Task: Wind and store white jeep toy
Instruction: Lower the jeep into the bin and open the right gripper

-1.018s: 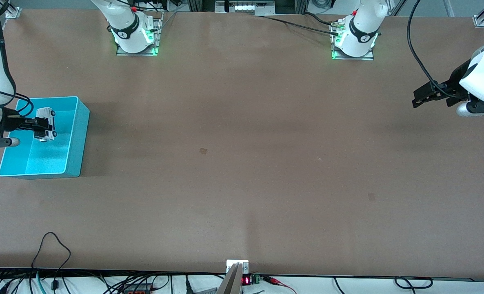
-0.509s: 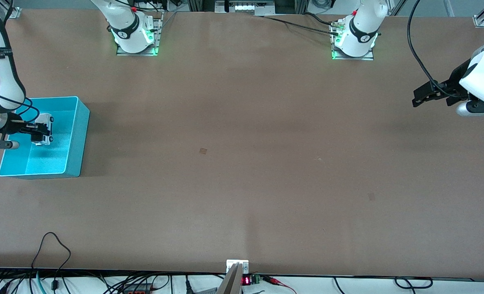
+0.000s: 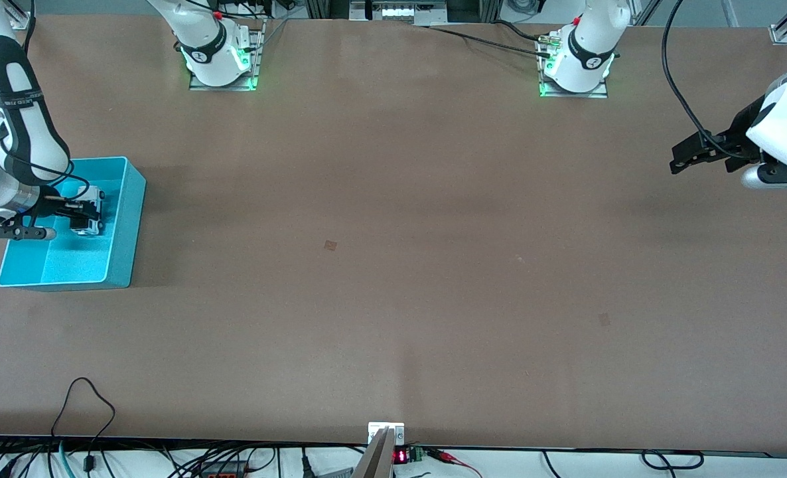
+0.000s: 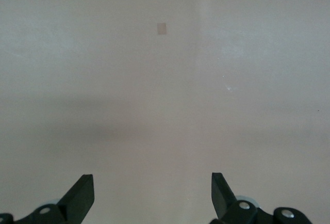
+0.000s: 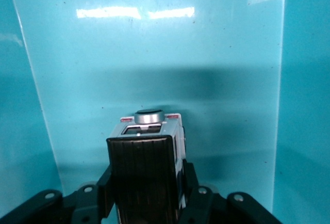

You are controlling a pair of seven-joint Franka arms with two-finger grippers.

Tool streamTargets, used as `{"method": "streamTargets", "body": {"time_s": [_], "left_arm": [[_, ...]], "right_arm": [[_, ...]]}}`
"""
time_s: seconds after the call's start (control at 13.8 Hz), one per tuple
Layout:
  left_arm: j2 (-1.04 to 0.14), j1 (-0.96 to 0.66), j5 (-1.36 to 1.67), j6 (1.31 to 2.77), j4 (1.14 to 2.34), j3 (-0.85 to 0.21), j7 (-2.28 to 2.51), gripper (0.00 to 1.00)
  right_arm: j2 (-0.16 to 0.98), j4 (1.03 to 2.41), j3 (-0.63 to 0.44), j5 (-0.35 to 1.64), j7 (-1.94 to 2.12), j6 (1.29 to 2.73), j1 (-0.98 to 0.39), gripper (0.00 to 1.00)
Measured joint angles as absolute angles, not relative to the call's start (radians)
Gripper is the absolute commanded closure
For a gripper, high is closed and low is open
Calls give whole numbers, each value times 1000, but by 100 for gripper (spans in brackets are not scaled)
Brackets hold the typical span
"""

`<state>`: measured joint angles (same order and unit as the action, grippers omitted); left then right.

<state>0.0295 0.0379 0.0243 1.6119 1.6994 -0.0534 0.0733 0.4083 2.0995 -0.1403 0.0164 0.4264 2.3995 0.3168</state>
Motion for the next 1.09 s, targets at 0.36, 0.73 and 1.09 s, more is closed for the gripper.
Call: {"method": "streamTargets", "body": {"time_s": [0.36, 0.73, 1.09], "left_arm": [[29, 38, 24, 1612, 1699, -53, 73, 0], [29, 38, 24, 1612, 1699, -54, 73, 0], [30, 37, 24, 1611, 1699, -54, 73, 0]], "right_arm": [[422, 2104, -140, 16, 423, 2412, 317, 80], [422, 2104, -139, 16, 422, 2414, 316, 14], [421, 2090, -136, 16, 422, 2417, 314, 0]]}}
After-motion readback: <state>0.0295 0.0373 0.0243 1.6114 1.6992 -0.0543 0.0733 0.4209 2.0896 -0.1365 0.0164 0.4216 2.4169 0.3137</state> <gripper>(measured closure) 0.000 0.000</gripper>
